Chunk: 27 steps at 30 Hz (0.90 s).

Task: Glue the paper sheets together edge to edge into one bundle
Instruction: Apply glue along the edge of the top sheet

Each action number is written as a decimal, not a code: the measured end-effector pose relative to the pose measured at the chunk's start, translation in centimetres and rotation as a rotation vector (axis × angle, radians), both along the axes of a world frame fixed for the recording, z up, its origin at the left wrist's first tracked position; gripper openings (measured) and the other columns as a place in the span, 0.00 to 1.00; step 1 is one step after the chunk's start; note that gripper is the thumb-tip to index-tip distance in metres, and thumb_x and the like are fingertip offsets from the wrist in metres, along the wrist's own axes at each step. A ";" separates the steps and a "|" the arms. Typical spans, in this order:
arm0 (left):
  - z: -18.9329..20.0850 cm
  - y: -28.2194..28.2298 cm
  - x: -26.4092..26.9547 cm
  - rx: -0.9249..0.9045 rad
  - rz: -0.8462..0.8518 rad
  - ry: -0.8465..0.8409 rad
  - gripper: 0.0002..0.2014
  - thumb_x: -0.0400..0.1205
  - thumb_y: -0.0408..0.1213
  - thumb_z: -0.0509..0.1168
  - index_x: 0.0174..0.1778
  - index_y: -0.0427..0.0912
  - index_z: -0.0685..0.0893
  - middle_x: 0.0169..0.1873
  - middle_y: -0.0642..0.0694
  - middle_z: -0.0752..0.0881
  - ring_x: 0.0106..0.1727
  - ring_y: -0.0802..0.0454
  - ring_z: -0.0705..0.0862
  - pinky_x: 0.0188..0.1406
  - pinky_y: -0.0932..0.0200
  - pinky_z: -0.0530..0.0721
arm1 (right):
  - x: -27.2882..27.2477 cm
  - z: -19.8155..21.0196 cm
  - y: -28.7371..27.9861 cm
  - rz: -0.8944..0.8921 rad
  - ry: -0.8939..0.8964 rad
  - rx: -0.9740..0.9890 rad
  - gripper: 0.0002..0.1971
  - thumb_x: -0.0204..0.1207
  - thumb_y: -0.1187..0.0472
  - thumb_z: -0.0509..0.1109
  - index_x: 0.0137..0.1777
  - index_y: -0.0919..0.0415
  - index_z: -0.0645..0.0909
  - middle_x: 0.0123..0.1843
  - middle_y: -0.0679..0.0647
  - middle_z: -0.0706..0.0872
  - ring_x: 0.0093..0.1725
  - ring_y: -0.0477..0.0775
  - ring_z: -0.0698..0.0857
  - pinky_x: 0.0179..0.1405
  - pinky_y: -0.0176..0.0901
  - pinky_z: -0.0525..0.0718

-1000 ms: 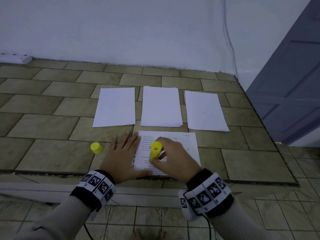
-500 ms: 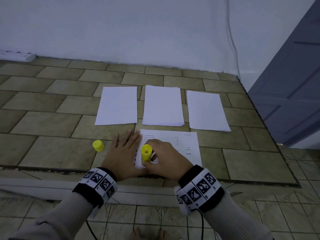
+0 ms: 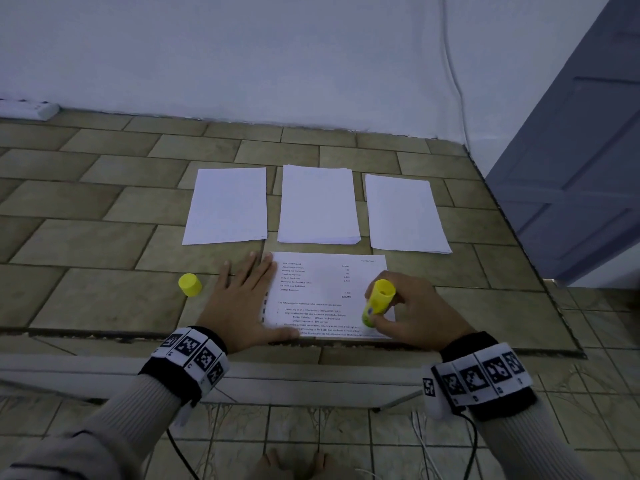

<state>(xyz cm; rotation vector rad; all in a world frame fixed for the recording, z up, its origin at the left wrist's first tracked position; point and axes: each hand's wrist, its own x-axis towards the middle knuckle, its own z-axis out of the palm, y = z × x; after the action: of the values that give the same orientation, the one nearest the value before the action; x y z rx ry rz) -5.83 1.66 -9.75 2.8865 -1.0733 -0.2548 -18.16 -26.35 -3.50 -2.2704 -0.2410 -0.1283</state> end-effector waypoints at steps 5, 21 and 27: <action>0.0 0.0 -0.1 -0.015 0.003 0.001 0.69 0.57 0.90 0.34 0.86 0.43 0.43 0.83 0.54 0.36 0.84 0.52 0.34 0.82 0.35 0.37 | -1.0 0.1 -2.0 -0.063 0.030 -0.031 0.05 0.64 0.63 0.76 0.38 0.58 0.82 0.40 0.46 0.86 0.39 0.47 0.86 0.40 0.35 0.82; -0.2 -0.1 0.0 0.019 -0.001 -0.032 0.69 0.57 0.90 0.32 0.86 0.42 0.40 0.85 0.50 0.37 0.85 0.50 0.34 0.82 0.33 0.39 | 3.1 1.2 6.2 0.078 0.006 0.058 0.13 0.73 0.59 0.77 0.55 0.57 0.81 0.51 0.49 0.85 0.47 0.44 0.85 0.47 0.46 0.86; -1.6 0.3 0.4 -0.027 -0.039 -0.064 0.61 0.66 0.85 0.34 0.85 0.42 0.57 0.86 0.47 0.50 0.86 0.45 0.44 0.81 0.31 0.44 | 5.4 0.5 10.7 0.201 0.064 -0.008 0.16 0.71 0.60 0.78 0.56 0.61 0.80 0.52 0.56 0.86 0.49 0.53 0.84 0.51 0.53 0.85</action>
<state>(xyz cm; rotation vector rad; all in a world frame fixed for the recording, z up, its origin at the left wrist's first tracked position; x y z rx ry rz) -5.38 1.93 -11.30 2.8705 -1.1348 -0.1490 -12.80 -15.66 -3.04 -2.2394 -0.4337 0.0507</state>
